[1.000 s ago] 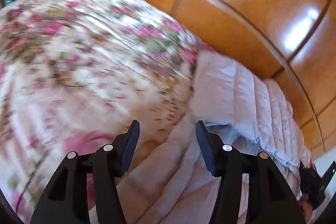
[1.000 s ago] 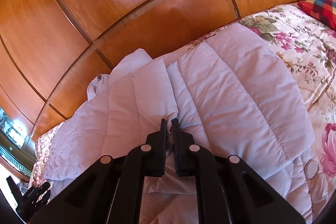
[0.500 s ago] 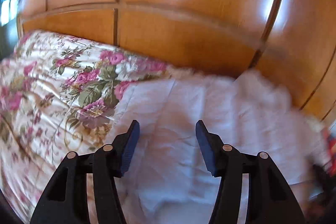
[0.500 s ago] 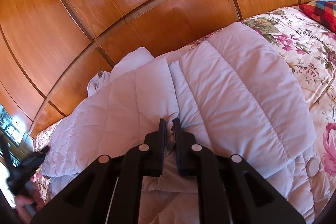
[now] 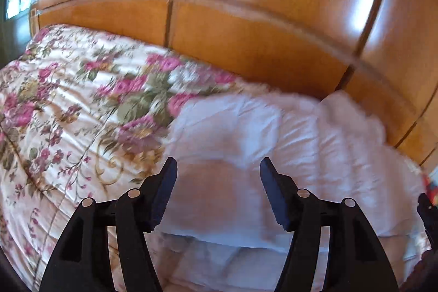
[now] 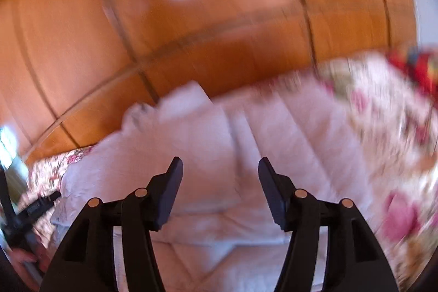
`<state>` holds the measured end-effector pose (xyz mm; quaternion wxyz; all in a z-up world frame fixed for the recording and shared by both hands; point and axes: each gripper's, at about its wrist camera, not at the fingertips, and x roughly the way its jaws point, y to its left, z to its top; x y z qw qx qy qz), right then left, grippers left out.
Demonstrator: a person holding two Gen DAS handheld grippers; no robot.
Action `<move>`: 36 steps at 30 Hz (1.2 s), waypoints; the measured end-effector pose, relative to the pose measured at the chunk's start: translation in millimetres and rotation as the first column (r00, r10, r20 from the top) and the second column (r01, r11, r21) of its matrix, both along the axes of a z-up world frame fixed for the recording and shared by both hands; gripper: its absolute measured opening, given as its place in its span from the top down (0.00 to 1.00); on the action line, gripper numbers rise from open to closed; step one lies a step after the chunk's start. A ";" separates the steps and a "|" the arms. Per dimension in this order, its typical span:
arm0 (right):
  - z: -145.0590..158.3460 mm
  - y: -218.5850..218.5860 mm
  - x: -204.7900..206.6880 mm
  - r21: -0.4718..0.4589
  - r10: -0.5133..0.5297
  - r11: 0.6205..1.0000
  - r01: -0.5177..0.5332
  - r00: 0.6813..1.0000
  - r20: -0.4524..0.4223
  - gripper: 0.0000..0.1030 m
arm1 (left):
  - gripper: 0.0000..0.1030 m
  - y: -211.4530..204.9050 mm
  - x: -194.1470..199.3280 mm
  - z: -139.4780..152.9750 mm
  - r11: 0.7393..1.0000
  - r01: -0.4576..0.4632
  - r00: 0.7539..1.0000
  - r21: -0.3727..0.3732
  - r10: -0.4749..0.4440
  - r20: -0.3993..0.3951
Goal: Fold small clothes
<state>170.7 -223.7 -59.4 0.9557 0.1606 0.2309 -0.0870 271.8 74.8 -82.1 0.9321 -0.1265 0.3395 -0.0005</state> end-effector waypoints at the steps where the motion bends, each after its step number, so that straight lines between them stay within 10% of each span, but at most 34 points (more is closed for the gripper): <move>1: 5.9 6.8 6.7 -0.030 0.031 0.999 -0.031 1.000 -0.001 0.46 | 0.38 -6.0 1.5 6.1 1.000 0.019 1.000 0.006 -0.019 0.017; 9: -18.5 20.6 87.3 -0.159 0.059 0.982 -0.099 0.970 -0.237 0.55 | 0.25 -63.5 52.0 -10.4 0.965 0.158 0.985 0.207 -0.140 -0.100; 14: -53.0 -10.0 78.8 -0.031 0.043 0.998 -0.051 0.976 -0.215 0.55 | 0.18 -48.6 57.0 -33.9 0.978 0.179 0.983 0.109 -0.172 -0.068; 31: -49.0 -3.5 81.9 -0.089 0.023 0.995 -0.047 0.967 -0.255 0.52 | 0.15 -53.9 61.3 -30.7 0.973 0.187 0.980 0.133 -0.175 -0.099; 36: -12.6 0.1 48.0 -0.108 0.015 0.993 -0.042 0.970 -0.243 0.32 | 0.14 -34.9 20.8 2.3 0.977 0.206 0.976 0.058 -0.201 -0.088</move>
